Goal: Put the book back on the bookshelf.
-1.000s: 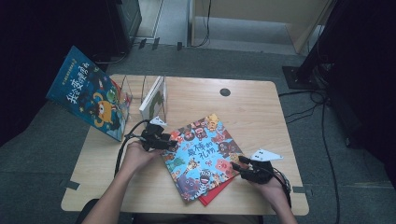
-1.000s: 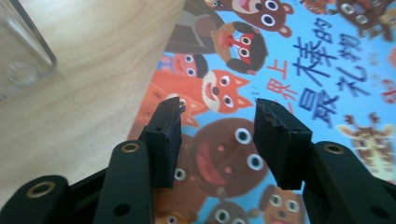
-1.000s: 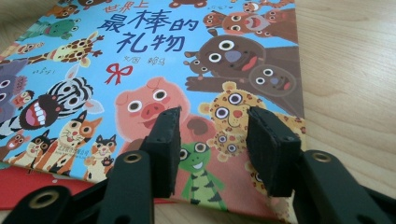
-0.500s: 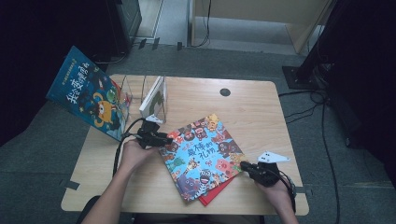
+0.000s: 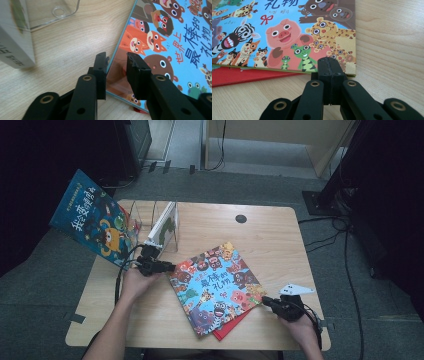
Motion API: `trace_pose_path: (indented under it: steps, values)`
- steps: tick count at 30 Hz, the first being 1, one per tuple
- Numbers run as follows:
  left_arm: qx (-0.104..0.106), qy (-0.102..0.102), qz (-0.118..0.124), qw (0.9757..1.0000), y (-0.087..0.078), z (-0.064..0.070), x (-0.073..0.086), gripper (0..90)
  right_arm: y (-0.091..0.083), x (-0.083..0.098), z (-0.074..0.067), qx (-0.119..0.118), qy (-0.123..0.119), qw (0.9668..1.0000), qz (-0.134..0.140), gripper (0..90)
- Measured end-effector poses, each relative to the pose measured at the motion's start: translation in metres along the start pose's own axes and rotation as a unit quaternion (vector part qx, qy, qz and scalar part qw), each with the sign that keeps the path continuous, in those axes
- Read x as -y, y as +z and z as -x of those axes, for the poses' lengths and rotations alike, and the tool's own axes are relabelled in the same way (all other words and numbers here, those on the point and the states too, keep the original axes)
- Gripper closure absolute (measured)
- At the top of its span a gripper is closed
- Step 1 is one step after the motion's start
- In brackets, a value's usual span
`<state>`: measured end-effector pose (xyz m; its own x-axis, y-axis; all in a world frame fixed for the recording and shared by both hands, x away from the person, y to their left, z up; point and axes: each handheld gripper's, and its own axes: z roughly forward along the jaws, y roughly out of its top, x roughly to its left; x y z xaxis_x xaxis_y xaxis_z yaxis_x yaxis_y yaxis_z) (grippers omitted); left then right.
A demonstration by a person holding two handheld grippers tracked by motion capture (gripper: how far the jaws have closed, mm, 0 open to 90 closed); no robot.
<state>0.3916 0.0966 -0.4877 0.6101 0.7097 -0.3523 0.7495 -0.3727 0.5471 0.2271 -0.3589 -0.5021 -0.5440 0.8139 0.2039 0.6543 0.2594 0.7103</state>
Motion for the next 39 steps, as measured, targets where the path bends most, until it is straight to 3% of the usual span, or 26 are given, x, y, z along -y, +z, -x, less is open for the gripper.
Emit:
trace_pose_path:
  steps: [8,17,24,32,39]
  values:
    - [-0.007,0.002,0.0,1.0,0.001,0.003,0.0,69.3,0.0,0.0,0.001,-0.001,-0.002,1.0,0.001,90.0]
    - [0.001,0.001,-0.006,1.0,0.0,0.009,0.004,70.5,0.0,-0.001,0.009,0.013,0.01,0.9999,0.004,90.0]
    - [0.007,-0.002,-0.01,0.9999,-0.004,0.017,0.015,70.5,0.003,-0.006,0.021,0.022,0.03,0.9992,0.011,89.8]
    - [0.026,-0.023,-0.003,0.9994,-0.008,0.023,0.028,69.7,0.009,-0.014,0.036,0.027,0.055,0.998,0.016,90.0]
    - [0.037,-0.029,-0.006,0.9989,-0.013,0.03,0.04,69.7,0.015,-0.021,0.043,0.034,0.056,0.9977,0.02,90.0]
